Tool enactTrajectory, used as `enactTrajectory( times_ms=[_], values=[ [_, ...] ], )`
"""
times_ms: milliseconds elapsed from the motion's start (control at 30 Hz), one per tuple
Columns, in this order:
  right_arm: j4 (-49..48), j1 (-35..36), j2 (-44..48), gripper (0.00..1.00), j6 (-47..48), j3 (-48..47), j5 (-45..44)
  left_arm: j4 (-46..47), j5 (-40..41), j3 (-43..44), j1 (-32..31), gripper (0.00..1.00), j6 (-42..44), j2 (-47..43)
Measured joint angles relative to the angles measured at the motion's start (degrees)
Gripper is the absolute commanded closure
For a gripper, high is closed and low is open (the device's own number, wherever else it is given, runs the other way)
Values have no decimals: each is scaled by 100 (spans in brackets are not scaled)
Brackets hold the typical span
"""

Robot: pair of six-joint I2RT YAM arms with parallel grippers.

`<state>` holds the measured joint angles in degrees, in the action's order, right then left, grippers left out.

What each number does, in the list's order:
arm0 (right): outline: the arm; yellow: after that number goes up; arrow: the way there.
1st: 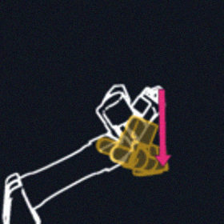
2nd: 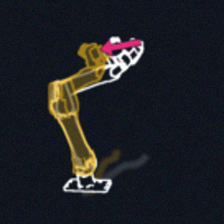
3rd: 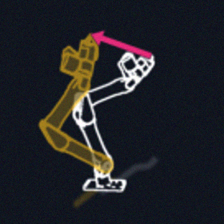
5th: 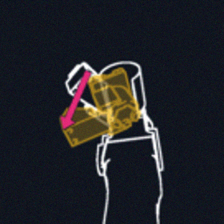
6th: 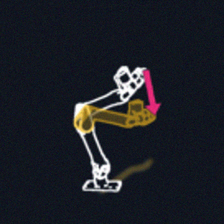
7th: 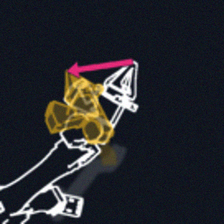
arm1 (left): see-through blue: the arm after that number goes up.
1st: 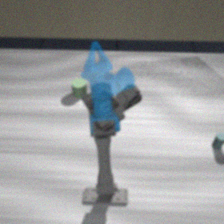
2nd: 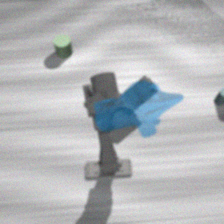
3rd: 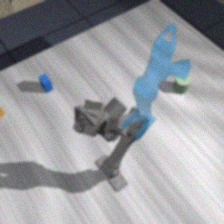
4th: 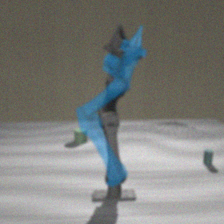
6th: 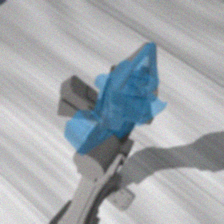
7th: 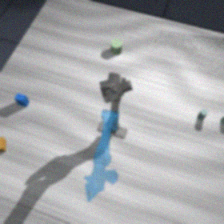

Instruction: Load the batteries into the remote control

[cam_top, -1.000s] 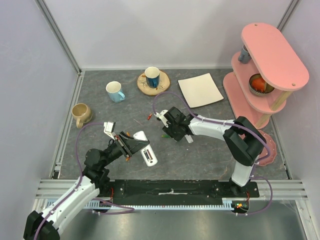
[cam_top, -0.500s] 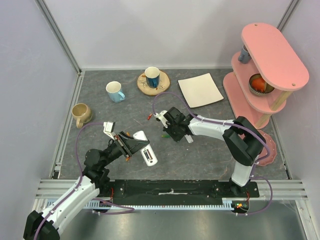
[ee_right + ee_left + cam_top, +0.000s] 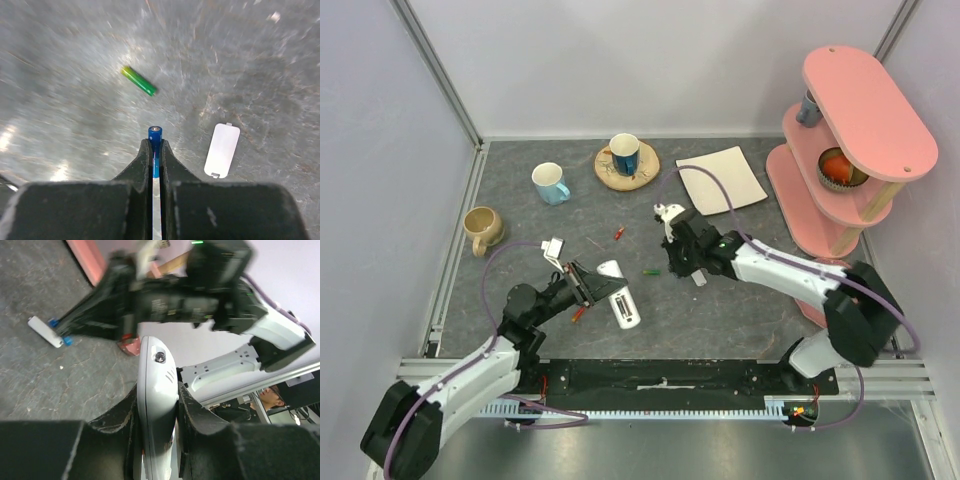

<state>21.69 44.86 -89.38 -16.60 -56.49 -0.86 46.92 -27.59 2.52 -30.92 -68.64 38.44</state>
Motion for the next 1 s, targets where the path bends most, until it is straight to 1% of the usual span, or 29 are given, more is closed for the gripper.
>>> enactTrajectory(
  times_ms=[167, 333, 500, 600, 733, 1000],
  values=[
    [-354, 201, 1248, 100, -601, 144, -297, 501, 7, 4, -2, 98, 7, 960],
    [-621, 988, 2238, 100, -1029, 396, -1012, 1154, 149, 142, -2, 98, -68, 1910],
    [-1147, 1663, 2903, 100, -1493, 909, -1716, 1937, 446, 245, -22, 98, -437, 2653],
    [-1436, 1943, 3101, 100, -1685, 1217, -2079, 2232, 605, 291, -46, 98, -708, 2933],
    [-1718, 2262, 3073, 100, -1722, 1276, -2511, 2352, 748, 385, -70, 98, -942, 3021],
    [-2159, 2551, 2680, 100, -1480, 1198, -2852, 2339, 804, 595, -111, 98, -1167, 3021]
  ],
)
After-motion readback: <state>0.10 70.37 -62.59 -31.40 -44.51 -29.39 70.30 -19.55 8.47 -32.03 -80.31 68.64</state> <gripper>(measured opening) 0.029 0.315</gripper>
